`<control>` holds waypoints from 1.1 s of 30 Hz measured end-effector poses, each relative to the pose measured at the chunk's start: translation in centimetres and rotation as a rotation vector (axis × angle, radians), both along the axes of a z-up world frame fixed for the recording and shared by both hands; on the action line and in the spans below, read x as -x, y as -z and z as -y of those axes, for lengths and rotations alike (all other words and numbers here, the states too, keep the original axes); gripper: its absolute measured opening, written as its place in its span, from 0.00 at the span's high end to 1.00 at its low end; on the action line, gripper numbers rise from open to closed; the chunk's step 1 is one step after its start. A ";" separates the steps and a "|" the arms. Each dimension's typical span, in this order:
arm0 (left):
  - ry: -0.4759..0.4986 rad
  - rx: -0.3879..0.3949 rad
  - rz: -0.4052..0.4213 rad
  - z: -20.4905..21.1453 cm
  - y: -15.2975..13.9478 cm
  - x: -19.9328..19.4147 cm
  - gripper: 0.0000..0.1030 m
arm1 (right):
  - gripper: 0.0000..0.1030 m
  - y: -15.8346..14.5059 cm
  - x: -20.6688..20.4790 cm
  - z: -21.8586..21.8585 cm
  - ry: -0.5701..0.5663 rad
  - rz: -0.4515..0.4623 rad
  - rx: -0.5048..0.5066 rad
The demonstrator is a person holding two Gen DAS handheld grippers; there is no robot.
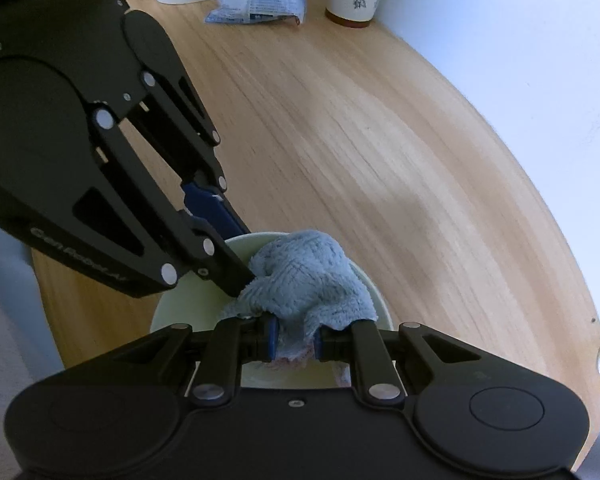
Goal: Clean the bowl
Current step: 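Wipe the cloth along the bowl wall and lift it out with the right gripper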
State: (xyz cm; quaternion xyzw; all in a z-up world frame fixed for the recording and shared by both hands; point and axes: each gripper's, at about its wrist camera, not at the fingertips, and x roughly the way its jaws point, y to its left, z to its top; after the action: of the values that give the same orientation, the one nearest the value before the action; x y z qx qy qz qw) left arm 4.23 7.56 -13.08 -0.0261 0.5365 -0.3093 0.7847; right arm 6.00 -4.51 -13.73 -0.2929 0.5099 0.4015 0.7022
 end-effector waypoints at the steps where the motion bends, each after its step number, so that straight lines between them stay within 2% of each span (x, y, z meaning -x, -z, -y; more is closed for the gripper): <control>1: -0.001 0.002 0.000 0.0 0.0 0.0 0.85 | 0.83 0.1 -0.1 -0.1 0.001 -0.005 0.003; 10: 0.003 -0.034 0.029 0.8 -0.4 0.2 0.89 | 0.83 0.5 0.1 -0.7 -0.009 -0.053 0.118; 17: 0.036 -0.044 0.053 1.1 -0.5 0.7 0.86 | 0.83 -2.1 0.6 0.1 0.033 0.013 0.172; 21: 0.028 -0.058 0.049 1.3 -0.7 0.9 0.85 | 0.83 -1.9 0.7 -0.5 0.062 0.046 0.200; 25: 0.023 -0.074 0.047 1.7 -0.7 1.0 0.85 | 0.83 -0.8 0.5 -1.0 0.084 0.014 0.191; 33: -0.010 -0.095 0.035 2.2 -0.7 0.9 0.85 | 0.82 1.1 -0.4 -1.6 0.141 -0.083 0.107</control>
State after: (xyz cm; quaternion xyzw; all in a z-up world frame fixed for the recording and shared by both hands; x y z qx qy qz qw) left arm 3.32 5.40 -12.33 0.0141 0.5369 -0.2800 0.7957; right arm 6.36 -2.96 -14.87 -0.2765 0.5784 0.3352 0.6904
